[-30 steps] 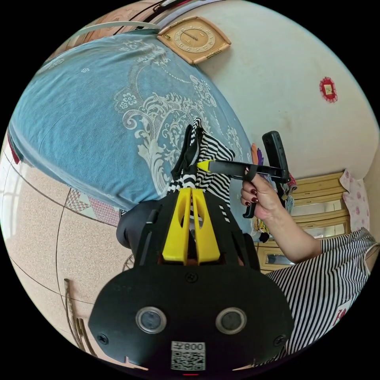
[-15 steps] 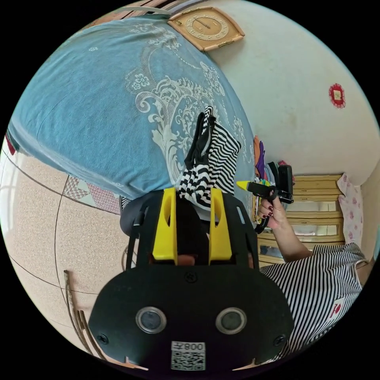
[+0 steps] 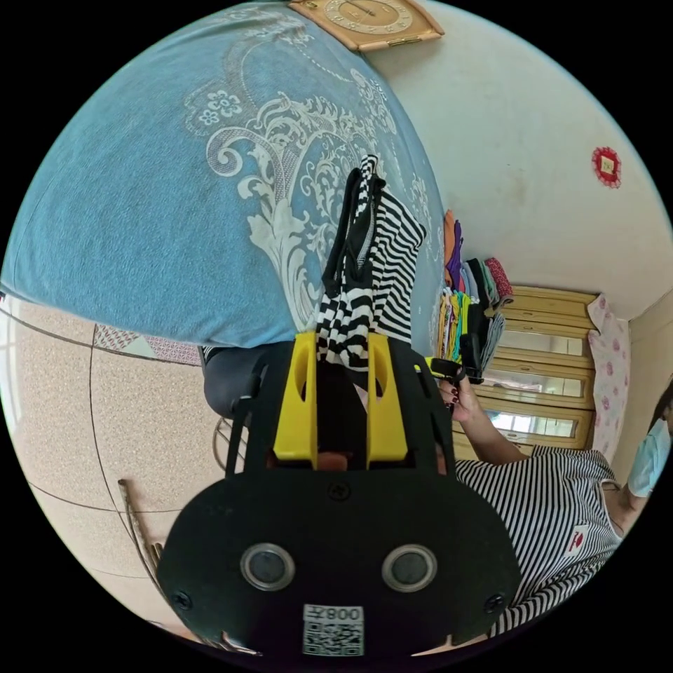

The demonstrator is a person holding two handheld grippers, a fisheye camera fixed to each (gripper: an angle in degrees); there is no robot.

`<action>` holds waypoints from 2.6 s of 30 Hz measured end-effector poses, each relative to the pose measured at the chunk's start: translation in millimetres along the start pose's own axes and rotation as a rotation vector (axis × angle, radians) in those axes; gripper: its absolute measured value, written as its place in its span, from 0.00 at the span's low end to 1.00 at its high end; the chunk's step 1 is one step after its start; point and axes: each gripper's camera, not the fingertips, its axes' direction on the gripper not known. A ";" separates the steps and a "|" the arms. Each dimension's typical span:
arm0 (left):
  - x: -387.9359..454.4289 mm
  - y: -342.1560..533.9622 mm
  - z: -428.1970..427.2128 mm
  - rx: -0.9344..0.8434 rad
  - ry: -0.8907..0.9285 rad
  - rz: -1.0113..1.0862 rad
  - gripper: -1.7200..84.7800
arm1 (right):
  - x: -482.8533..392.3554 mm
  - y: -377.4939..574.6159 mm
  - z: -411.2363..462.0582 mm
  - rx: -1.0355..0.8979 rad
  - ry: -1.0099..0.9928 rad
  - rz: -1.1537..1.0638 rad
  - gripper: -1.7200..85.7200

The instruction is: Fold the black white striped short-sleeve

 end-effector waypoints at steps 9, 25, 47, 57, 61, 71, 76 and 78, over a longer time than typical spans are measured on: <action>-5.7 -16.6 12.9 -0.049 -0.009 0.008 0.13 | 31.5 11.7 5.2 -0.020 -0.077 0.029 0.11; -0.2 -40.9 23.1 -0.118 -0.036 0.044 0.12 | 56.4 42.1 -29.7 0.000 -0.165 -0.010 0.05; 17.1 -53.0 13.6 -0.019 0.178 -0.090 0.06 | 92.6 99.5 -91.5 -0.006 -0.032 0.019 0.09; 78.5 -71.1 3.6 -0.003 0.114 -0.034 0.12 | 100.8 122.2 -127.8 -0.001 -0.097 0.019 0.07; 108.5 -85.5 9.8 -0.039 0.068 -0.014 0.11 | 106.4 133.7 -148.4 -0.011 -0.135 0.039 0.06; 208.5 -113.3 12.5 -0.026 0.162 0.028 0.06 | 103.3 187.1 -237.7 0.057 -0.220 -0.022 0.04; 275.6 -111.8 9.5 0.036 0.290 0.073 0.05 | 85.7 222.6 -304.1 0.093 -0.181 -0.129 0.04; 316.0 -109.6 12.4 0.054 0.349 0.106 0.05 | 80.5 239.5 -329.4 0.105 -0.162 -0.163 0.04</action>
